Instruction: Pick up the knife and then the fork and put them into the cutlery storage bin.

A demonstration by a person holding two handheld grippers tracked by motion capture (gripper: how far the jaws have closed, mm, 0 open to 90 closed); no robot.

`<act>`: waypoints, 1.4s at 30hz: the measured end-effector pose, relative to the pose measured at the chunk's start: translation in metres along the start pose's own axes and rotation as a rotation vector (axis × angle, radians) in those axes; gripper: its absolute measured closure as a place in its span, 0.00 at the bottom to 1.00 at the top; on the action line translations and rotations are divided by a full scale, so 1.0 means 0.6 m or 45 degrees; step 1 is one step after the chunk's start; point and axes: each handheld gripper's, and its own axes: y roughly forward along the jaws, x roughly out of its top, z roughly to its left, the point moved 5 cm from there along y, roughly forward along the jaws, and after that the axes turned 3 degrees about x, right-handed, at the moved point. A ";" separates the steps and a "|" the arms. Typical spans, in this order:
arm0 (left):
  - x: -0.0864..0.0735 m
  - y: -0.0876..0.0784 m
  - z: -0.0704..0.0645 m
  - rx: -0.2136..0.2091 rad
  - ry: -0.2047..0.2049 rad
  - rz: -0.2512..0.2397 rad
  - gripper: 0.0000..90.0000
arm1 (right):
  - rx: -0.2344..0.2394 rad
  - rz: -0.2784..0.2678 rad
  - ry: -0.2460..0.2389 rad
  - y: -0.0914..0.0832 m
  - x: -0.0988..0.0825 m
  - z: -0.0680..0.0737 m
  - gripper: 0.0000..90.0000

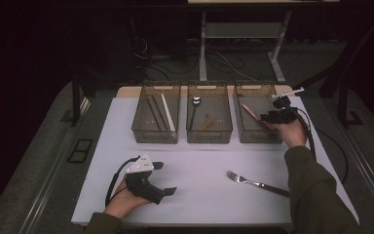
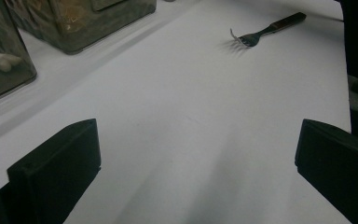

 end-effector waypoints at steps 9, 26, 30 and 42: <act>0.000 0.000 0.000 0.000 0.000 -0.002 0.00 | 0.136 -0.119 0.005 -0.044 0.008 0.014 0.42; -0.001 -0.002 0.002 0.014 -0.011 -0.003 0.00 | 0.374 -0.224 -0.139 -0.121 -0.043 0.087 0.20; 0.000 -0.001 0.000 0.015 -0.003 -0.001 0.00 | 0.412 -0.238 -0.156 -0.130 -0.058 0.097 0.20; 0.001 -0.003 0.000 0.019 -0.007 -0.010 0.00 | 0.489 -0.263 -0.190 -0.151 -0.096 0.116 0.20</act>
